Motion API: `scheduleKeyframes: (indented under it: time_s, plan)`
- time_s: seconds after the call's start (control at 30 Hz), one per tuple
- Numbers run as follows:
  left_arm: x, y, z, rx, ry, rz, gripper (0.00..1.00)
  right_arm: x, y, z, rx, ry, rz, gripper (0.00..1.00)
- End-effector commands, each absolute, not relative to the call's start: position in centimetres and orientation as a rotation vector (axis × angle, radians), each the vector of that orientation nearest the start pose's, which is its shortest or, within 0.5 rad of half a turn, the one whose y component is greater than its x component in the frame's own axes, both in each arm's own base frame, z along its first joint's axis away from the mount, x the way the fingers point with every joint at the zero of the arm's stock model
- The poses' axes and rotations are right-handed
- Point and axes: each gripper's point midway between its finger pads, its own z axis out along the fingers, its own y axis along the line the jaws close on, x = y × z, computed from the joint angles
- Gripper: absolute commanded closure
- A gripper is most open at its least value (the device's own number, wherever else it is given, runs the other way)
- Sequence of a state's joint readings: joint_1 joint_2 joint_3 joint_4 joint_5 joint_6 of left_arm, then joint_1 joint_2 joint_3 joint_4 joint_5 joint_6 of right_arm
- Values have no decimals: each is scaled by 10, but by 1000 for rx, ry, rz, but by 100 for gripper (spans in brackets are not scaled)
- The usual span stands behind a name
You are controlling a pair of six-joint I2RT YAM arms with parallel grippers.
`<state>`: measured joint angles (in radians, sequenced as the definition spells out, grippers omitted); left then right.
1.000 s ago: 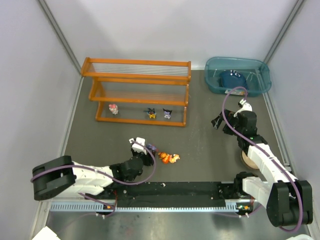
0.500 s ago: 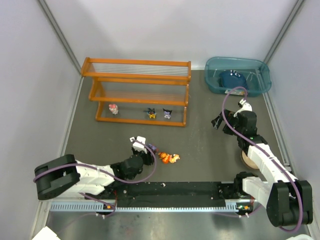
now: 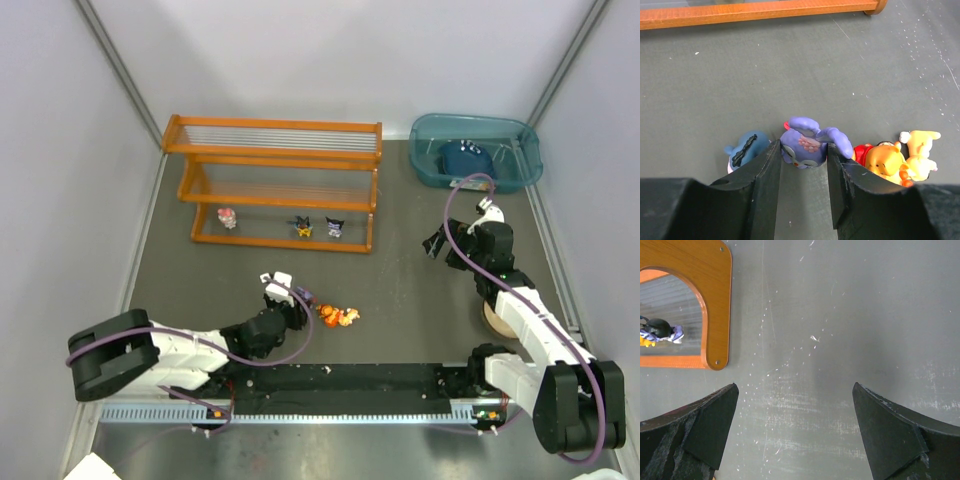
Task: Place and organize the plastic toys onto the shelf
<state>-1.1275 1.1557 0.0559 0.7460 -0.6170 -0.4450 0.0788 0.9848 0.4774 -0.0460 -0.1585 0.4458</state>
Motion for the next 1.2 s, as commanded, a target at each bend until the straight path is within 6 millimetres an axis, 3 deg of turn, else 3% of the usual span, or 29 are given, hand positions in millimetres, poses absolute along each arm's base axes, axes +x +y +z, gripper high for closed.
scheduleKeyframes:
  time_s: [0.0, 0.13, 0.27, 0.4, 0.5, 0.73, 1.17]
  plan:
    - [200, -221, 65, 215, 1839, -540, 91, 307, 71, 116, 271, 2094, 473, 1]
    - [201, -221, 72, 216, 1833, -542, 96, 307, 71, 116, 273, 2094, 474, 1]
    - [210, -218, 95, 159, 1814, -554, 100, 306, 71, 116, 274, 2092, 473, 1]
    - [230, -212, 124, 107, 1787, -571, 100, 306, 71, 117, 276, 2091, 476, 1]
    - [249, -200, 134, 98, 1784, -539, 100, 306, 71, 119, 270, 2082, 476, 1]
    - [295, -161, 141, 48, 1784, -460, 100, 304, 70, 122, 266, 2071, 472, 1]
    - [360, -125, 154, 59, 1744, -371, 100, 302, 69, 128, 259, 2053, 469, 1]
